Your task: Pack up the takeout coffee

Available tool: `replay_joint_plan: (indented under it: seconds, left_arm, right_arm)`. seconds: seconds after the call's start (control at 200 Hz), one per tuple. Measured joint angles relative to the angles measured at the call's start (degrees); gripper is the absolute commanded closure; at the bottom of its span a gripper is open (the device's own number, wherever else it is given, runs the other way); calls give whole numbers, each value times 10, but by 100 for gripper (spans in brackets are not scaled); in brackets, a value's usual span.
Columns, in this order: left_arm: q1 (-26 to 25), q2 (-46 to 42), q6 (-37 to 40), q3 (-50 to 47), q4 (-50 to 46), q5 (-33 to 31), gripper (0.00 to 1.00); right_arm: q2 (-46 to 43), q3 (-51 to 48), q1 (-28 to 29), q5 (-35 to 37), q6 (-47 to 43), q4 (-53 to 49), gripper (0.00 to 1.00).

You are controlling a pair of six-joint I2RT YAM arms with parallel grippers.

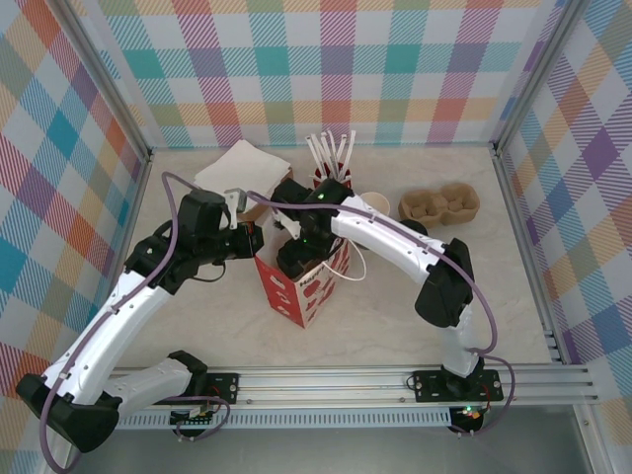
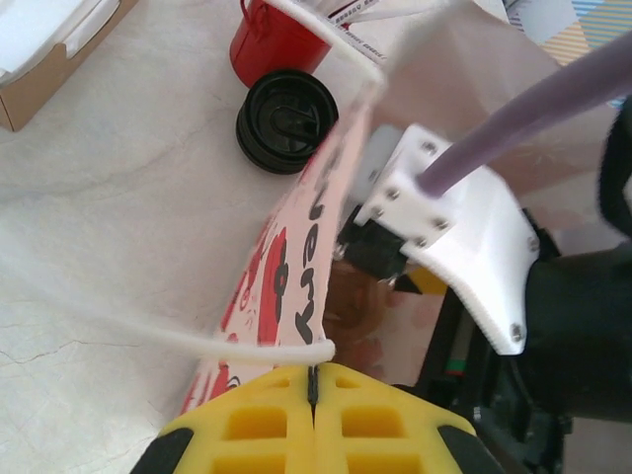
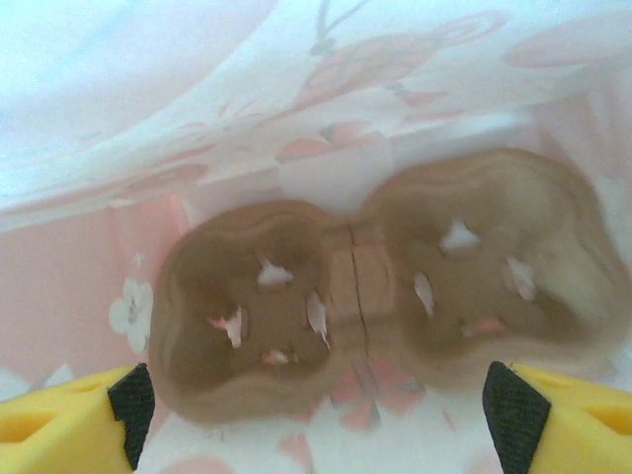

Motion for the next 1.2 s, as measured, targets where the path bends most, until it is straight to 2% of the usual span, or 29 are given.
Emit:
replay_joint_plan:
  seconds: [0.29, 0.625, 0.795, 0.91, 1.075, 1.205]
  left_arm:
    - [0, -19, -16, -31, 7, -5, 99]
    - [0, -30, -30, -41, 17, -9, 97]
    - [0, -30, -30, -42, 17, -12, 94]
    - [0, -31, -31, -42, 16, -14, 85]
    - [0, -33, -37, -42, 16, -17, 69]
    - [0, -37, -37, -42, 12, -17, 59]
  right_arm:
    - [-18, 55, -7, 0, 0, -6, 9]
    - [-153, 58, -13, 15, 18, 39, 9]
    - [-194, 58, -16, 21, 35, 64, 9]
    - [-223, 45, -19, 32, 46, 82, 9]
    - [-292, 0, -30, 51, 57, 101, 0]
    - [-355, -49, -54, 69, 62, 108, 0]
